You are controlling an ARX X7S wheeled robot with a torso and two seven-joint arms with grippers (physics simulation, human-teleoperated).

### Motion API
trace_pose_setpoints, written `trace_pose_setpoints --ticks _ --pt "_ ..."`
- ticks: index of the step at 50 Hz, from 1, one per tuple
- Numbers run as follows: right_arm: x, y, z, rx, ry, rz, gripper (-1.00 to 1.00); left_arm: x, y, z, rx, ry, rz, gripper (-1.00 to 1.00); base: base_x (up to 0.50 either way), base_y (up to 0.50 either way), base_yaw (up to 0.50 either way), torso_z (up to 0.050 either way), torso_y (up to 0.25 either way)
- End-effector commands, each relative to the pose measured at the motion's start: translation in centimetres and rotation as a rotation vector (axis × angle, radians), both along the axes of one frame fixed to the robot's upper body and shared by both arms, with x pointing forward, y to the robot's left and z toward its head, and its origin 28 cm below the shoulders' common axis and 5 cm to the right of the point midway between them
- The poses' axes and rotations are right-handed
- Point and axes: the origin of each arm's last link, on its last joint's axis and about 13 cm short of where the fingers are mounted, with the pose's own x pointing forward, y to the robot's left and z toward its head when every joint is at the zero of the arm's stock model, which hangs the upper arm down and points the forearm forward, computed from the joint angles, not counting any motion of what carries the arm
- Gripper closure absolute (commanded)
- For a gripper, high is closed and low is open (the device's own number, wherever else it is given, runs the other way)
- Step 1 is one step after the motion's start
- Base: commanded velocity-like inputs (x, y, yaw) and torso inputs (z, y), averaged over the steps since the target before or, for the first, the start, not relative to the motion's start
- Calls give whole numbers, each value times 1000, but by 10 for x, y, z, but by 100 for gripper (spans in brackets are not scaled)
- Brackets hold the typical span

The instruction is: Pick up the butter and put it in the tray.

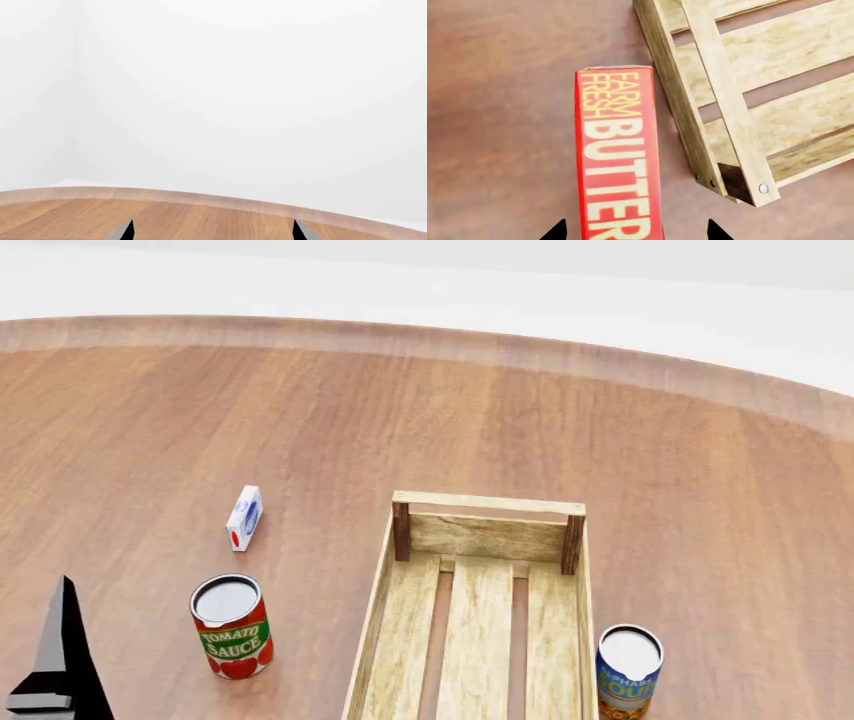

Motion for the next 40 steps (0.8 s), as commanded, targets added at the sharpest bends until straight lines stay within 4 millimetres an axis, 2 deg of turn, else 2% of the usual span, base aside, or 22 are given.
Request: trace_pose_setpoints --ticks 1,12,17,28,40 --pt "6 6 -6 -5 4 15 -100 0 0 0 -3 2 1 -100 0 0 0 0 0" --pt "10 16 -9 4 10 60 -100 1 1 -1 -8 4 2 -100 0 0 0 0 0" --pt "15 14 -22 -1 24 39 -100 1 1 -1 -11 4 3 -100 0 0 0 0 0" --pt "10 15 -47 6 69 32 -100 2 2 -3 -12 6 4 -100 0 0 0 0 0" --pt "0 15 -60 17 135 36 -100 2 1 -3 -13 6 3 -100 0 0 0 0 0"
